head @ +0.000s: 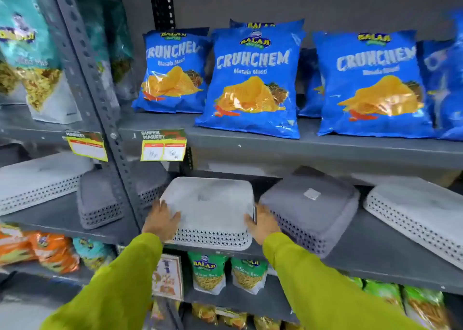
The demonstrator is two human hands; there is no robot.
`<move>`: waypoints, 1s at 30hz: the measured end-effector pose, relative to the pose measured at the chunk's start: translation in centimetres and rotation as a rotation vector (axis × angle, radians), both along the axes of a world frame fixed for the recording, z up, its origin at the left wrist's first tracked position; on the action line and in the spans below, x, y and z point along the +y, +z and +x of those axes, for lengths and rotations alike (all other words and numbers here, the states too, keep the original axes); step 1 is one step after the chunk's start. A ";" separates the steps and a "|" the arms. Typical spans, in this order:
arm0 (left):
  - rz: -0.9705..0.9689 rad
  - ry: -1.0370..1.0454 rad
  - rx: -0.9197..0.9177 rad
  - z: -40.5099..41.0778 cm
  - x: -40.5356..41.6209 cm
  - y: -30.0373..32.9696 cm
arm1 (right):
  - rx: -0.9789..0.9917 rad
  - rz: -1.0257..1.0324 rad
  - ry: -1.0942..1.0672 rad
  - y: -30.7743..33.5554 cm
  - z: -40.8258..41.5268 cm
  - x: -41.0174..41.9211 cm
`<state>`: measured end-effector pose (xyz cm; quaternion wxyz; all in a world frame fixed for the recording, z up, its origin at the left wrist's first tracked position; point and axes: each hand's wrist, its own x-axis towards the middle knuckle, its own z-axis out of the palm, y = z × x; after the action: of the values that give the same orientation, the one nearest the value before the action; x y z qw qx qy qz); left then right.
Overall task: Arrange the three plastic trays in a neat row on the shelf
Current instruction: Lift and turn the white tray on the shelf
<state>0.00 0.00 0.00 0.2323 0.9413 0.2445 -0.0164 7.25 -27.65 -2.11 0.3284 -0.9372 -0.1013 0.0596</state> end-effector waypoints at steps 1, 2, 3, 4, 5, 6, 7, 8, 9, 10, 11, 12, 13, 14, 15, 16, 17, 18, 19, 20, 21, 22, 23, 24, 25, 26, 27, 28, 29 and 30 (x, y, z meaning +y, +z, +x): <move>-0.077 0.052 0.008 0.7 0.3 -0.6 | 0.060 0.061 -0.051 -0.7 0.7 0.3; -0.120 0.083 0.024 1.4 0.6 -1.0 | 0.161 0.094 -0.088 -1.0 1.5 0.6; -0.156 0.104 0.026 2.2 1.2 -1.6 | 0.239 0.138 -0.107 -1.4 1.9 0.8; -0.194 0.139 0.023 3.4 2.1 -2.3 | 0.315 0.164 -0.106 -1.1 2.3 1.1; -0.208 0.161 -0.010 4.6 3.0 -3.3 | 0.344 0.195 -0.101 -1.6 2.9 1.5; -0.198 0.173 -0.008 6.0 3.9 -4.3 | 0.391 0.227 -0.107 -1.5 3.2 1.8; -0.187 0.197 -0.007 6.9 4.6 -4.7 | 0.410 0.266 -0.107 -1.6 3.6 2.1; -0.216 0.241 0.002 7.4 4.9 -4.3 | 0.446 0.310 -0.111 -1.3 3.8 2.4; -0.253 0.273 0.025 7.5 4.8 -3.5 | 0.440 0.318 -0.113 -1.6 4.3 2.6; -0.271 0.301 0.053 7.3 3.9 -1.8 | 0.460 0.321 -0.118 -1.7 4.8 2.7; -0.290 0.331 0.054 7.4 3.4 -1.0 | 0.452 0.309 -0.121 -2.5 5.6 2.7; -0.313 0.358 0.059 7.5 2.9 -0.4 | 0.456 0.295 -0.122 -3.4 6.6 2.6; -0.345 0.375 0.048 7.6 2.6 -0.1 | 0.435 0.284 -0.113 -3.4 7.1 2.2; -0.379 0.391 0.022 7.7 2.3 0.1 | 0.421 0.290 -0.121 -3.4 7.6 1.8; -0.403 0.420 -0.005 8.0 2.4 0.2 | 0.392 0.331 -0.125 -2.5 7.4 1.5; -0.431 0.432 -0.054 8.4 2.4 0.3 | 0.361 0.388 -0.133 -1.6 7.1 1.1; -0.477 0.440 -0.107 8.6 2.3 0.7 | 0.324 0.454 -0.130 -1.2 7.0 0.6; -0.526 0.442 -0.167 9.1 2.4 1.0 | 0.274 0.498 -0.134 -1.0 7.1 0.2; -0.594 0.466 -0.229 9.6 2.6 1.2 | 0.218 0.549 -0.120 -0.8 7.0 -0.1; -0.674 0.491 -0.301 10.0 2.7 1.5 | 0.164 0.581 -0.128 -0.8 7.2 -0.5; -0.773 0.525 -0.374 10.7 3.4 1.4 | 0.132 0.605 -0.145 -0.2 7.1 -0.9; -0.876 0.543 -0.454 11.0 3.7 1.4 | 0.128 0.643 -0.153 0.0 7.0 -1.4; -0.995 0.563 -0.528 10.9 3.9 1.6 | 0.120 0.663 -0.192 -0.4 7.2 -1.7; -1.084 0.594 -0.576 10.2 3.2 2.6 | 0.113 0.659 -0.243 -0.4 7.2 -2.0; -1.142 0.614 -0.597 9.6 2.8 3.2 | 0.148 0.684 -0.309 -0.9 7.4 -2.2; -1.178 0.617 -0.609 8.7 2.4 3.6 | 0.214 0.786 -0.391 -2.2 8.2 -2.3; -1.200 0.592 -0.616 8.3 2.4 3.2 | 0.253 0.835 -0.459 -4.1 9.3 -2.4; -1.220 0.570 -0.604 7.5 2.2 3.0 | 0.273 0.838 -0.458 -5.5 9.8 -2.6; -1.235 0.577 -0.587 6.7 2.0 2.8 | 0.268 0.870 -0.417 -5.3 9.3 -2.4; -1.259 0.609 -0.583 6.3 2.0 2.4 | 0.283 0.918 -0.409 -3.6 7.8 -1.9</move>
<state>6.31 2.04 2.42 0.7753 0.4882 0.3667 0.1615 15.08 -29.56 -5.75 0.7208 -0.6803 0.1134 0.0698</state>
